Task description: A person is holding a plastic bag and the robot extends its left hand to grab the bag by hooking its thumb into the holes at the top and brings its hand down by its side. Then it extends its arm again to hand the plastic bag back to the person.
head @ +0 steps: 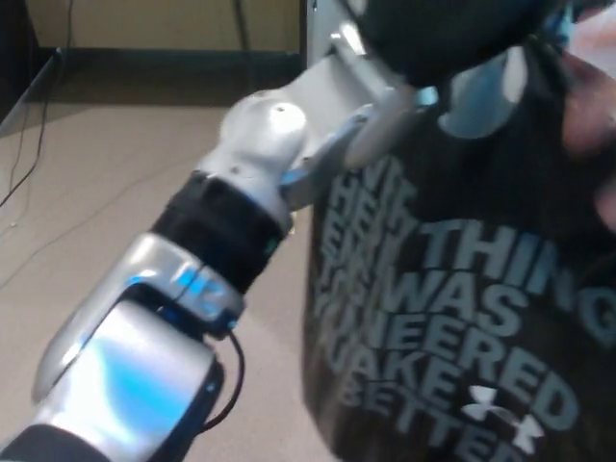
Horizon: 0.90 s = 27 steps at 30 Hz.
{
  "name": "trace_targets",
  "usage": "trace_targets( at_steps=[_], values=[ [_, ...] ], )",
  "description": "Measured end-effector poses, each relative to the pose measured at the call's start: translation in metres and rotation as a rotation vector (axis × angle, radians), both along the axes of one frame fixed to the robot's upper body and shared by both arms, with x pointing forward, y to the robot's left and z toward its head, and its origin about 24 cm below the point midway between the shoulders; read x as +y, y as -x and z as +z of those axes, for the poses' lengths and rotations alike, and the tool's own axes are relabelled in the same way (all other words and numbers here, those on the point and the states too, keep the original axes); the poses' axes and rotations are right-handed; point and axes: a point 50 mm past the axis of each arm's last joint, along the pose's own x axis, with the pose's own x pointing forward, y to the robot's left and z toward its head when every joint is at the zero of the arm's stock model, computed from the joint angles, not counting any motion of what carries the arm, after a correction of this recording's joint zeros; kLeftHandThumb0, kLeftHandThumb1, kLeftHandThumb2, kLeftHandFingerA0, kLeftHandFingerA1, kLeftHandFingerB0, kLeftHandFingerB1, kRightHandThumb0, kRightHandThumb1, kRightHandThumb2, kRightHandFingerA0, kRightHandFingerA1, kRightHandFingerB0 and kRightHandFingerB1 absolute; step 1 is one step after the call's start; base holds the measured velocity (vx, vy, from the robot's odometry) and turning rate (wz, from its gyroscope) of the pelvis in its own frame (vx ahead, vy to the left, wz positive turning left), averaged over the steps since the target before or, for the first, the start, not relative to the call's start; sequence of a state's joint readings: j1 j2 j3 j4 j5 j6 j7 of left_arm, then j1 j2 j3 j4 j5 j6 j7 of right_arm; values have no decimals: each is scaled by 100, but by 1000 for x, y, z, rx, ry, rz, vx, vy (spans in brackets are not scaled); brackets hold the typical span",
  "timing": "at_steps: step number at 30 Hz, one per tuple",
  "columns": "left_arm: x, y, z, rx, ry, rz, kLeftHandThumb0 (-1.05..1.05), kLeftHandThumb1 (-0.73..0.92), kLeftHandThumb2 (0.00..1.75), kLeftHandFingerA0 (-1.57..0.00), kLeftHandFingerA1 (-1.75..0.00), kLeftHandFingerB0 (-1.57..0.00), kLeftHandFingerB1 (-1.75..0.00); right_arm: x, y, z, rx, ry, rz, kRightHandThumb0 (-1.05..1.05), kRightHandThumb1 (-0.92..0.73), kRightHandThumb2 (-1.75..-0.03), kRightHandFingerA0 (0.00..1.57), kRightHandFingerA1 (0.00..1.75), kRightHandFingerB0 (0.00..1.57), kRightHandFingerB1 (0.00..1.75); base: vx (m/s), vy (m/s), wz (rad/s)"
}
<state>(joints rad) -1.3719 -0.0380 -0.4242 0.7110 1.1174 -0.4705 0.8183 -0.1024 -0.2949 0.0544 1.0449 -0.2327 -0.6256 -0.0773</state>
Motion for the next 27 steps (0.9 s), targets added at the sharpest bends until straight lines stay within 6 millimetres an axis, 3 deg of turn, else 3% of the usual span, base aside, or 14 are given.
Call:
trace_targets(
  at_steps=[6,15,16,17,18,19,20,23,27],
  values=[
    [-15,-8,-12,16,-51,59,-42,52,59,-113,-155,-93,-52,0,-2,2,-3,8,10,-41,-73,-62,86,56,85,51,0,0,0],
    [-17,-8,-17,3,-64,77,-42,52,59,-111,-156,-88,-50,2,-7,5,-7,12,24,-40,-73,-62,85,53,85,50,0,0,0],
    [-17,-8,-17,2,-61,76,-55,61,59,-48,-62,-30,-31,2,-7,5,-5,12,25,-40,-74,-62,84,53,85,50,0,0,0],
    [-16,-8,-17,7,-54,74,-71,60,58,-15,-33,-1,-20,2,-7,4,-4,12,26,-40,-74,-63,85,53,85,50,0,0,0],
    [-16,-8,-17,20,-46,73,-88,51,88,0,0,0,-5,2,-7,4,-3,12,27,-40,-74,-62,85,52,86,50,0,0,0],
    [-16,-8,-17,37,-43,75,-88,51,88,0,0,0,-5,2,-7,4,-2,12,28,-40,-74,-62,85,52,86,50,0,0,0],
    [-16,-8,-18,52,-42,75,-91,59,58,0,0,0,0,2,-7,4,-2,12,28,-40,-74,-62,85,52,87,50,0,0,0],
    [-17,-7,-18,90,-48,81,-103,54,63,0,0,0,0,3,-7,4,-2,12,30,-40,-73,-62,86,53,87,50,0,0,0],
    [-18,-5,-17,119,-64,90,-104,51,65,0,0,0,0,3,-7,4,-1,12,31,-40,-73,-62,87,53,87,50,0,0,0]
  ],
)
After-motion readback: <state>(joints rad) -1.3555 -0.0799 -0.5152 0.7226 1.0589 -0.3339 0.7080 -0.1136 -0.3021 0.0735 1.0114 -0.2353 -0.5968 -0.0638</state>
